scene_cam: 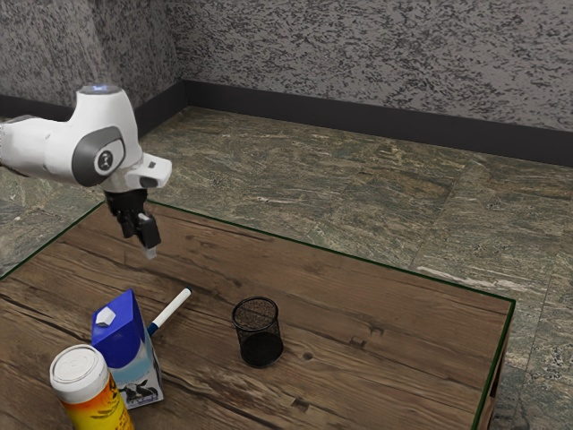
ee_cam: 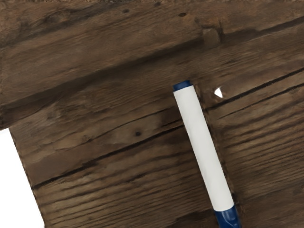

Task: Put the marker into the pen holder.

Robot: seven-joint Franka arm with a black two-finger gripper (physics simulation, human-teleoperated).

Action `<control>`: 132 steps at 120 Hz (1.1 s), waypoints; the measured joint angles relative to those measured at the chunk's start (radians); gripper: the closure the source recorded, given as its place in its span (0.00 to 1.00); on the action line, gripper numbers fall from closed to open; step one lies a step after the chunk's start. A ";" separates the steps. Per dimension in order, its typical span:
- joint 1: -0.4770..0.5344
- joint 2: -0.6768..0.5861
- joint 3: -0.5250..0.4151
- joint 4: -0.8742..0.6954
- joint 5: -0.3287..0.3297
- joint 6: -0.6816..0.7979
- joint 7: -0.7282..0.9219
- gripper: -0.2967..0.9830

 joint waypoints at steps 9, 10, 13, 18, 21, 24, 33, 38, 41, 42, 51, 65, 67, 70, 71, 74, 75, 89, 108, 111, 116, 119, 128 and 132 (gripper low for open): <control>-0.052 0.018 0.003 -0.014 -0.019 0.062 -0.024 0.23; -0.059 0.021 0.004 -0.015 -0.021 0.068 -0.027 0.23; -0.087 0.027 0.010 -0.020 -0.027 0.083 -0.035 0.25; -0.121 0.034 0.024 -0.032 -0.038 0.105 -0.049 0.32; -0.128 0.037 0.030 -0.041 -0.043 0.116 -0.057 0.37; -0.128 0.039 0.036 -0.048 -0.046 0.126 -0.065 0.41; -0.109 0.043 0.051 -0.080 -0.054 0.150 -0.086 0.50; -0.101 0.045 0.057 -0.103 -0.057 0.167 -0.098 0.53; -0.098 0.048 0.059 -0.113 -0.059 0.177 -0.106 0.54; -0.097 0.050 0.060 -0.116 -0.060 0.180 -0.108 0.55; -0.098 0.065 0.063 -0.126 -0.064 0.203 -0.129 0.60; -0.109 0.113 0.063 -0.117 -0.087 0.229 -0.158 0.67; -0.111 0.119 0.064 -0.116 -0.093 0.232 -0.161 0.68; -0.112 0.131 0.064 -0.112 -0.100 0.236 -0.166 0.69; -0.113 0.135 0.064 -0.110 -0.102 0.238 -0.168 0.69; -0.114 0.148 0.064 -0.103 -0.107 0.241 -0.173 0.69; -0.115 0.152 0.064 -0.100 -0.109 0.242 -0.175 0.70; -0.122 0.187 0.064 -0.082 -0.120 0.256 -0.195 0.71; -0.119 0.205 0.069 -0.052 -0.119 0.267 -0.215 0.68; -0.119 0.210 0.069 -0.047 -0.119 0.268 -0.218 0.68; -0.119 0.219 0.069 -0.040 -0.118 0.269 -0.222 0.67; -0.118 0.226 0.069 -0.037 -0.118 0.270 -0.224 0.67; -0.117 0.241 0.069 -0.033 -0.118 0.272 -0.230 0.66; -0.117 0.247 0.069 -0.033 -0.118 0.272 -0.233 0.66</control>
